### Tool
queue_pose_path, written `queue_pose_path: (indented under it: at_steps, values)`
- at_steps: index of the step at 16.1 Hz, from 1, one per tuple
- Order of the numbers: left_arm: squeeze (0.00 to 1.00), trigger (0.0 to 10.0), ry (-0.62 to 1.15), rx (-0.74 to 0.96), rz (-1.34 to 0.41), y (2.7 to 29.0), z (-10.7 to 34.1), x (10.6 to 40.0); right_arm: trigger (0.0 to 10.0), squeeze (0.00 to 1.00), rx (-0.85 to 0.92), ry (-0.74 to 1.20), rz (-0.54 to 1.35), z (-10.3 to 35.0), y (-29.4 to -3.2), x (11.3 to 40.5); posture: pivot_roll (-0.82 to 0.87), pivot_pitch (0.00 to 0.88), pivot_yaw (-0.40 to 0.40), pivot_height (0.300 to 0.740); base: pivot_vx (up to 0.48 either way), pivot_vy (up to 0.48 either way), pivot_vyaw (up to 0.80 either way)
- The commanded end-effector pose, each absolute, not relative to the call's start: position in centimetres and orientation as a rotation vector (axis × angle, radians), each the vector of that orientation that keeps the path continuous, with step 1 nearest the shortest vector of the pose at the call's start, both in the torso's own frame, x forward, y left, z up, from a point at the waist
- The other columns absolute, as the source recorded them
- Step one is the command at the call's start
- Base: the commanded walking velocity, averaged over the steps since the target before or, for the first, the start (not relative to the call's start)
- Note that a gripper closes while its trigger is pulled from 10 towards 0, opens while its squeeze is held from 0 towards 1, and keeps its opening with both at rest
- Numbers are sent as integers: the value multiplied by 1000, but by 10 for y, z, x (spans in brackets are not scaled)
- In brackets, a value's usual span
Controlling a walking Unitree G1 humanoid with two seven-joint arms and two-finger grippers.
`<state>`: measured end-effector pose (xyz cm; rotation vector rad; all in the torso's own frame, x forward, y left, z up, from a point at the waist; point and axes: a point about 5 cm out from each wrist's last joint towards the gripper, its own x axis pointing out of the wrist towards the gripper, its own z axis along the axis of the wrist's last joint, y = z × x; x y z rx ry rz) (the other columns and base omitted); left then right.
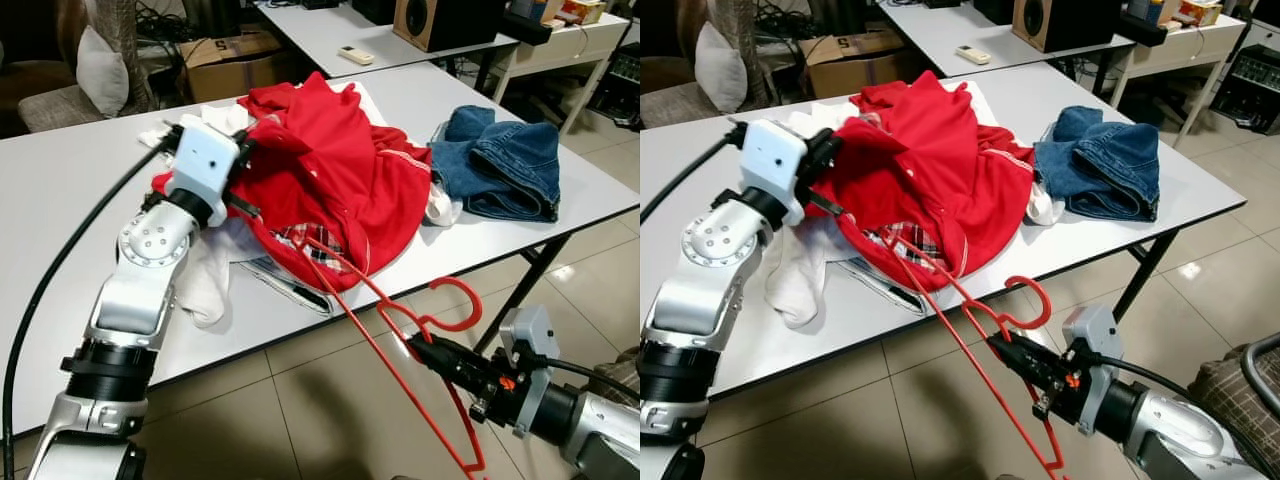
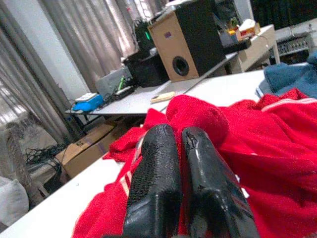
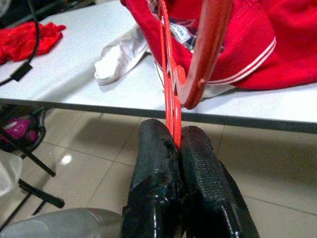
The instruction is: Hang hanger
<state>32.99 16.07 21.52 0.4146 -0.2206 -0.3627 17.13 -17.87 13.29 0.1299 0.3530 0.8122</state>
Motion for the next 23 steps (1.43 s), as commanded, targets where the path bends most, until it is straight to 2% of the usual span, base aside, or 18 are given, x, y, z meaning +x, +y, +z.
queue_pose_path:
  at_steps: [1,8,14,16,19,20,23]
  values:
    - [0,0,-233,443,-411,153,218,324,10000,0,118,368,718,131,-186,184,-121,0,49,740,0,0,0]
    - [0,0,-203,467,-452,145,211,317,10000,0,245,375,560,121,-179,239,-107,0,34,740,0,0,0]
    - [0,0,-197,466,-450,143,212,318,10000,0,439,383,509,119,-161,265,-87,0,35,740,0,0,0]
    - [0,0,-194,460,-459,137,213,322,10000,0,576,398,458,121,-154,281,-84,0,35,740,0,0,0]
    - [0,0,-187,460,-472,126,210,326,10000,0,655,453,436,117,-140,290,-84,0,41,740,0,0,0]
    - [0,0,-150,458,-470,124,203,328,10000,0,767,418,409,126,-130,301,-83,0,47,740,0,0,0]
    - [0,0,-42,467,-455,129,181,329,10000,0,842,302,278,140,-123,319,-69,0,47,740,0,0,0]
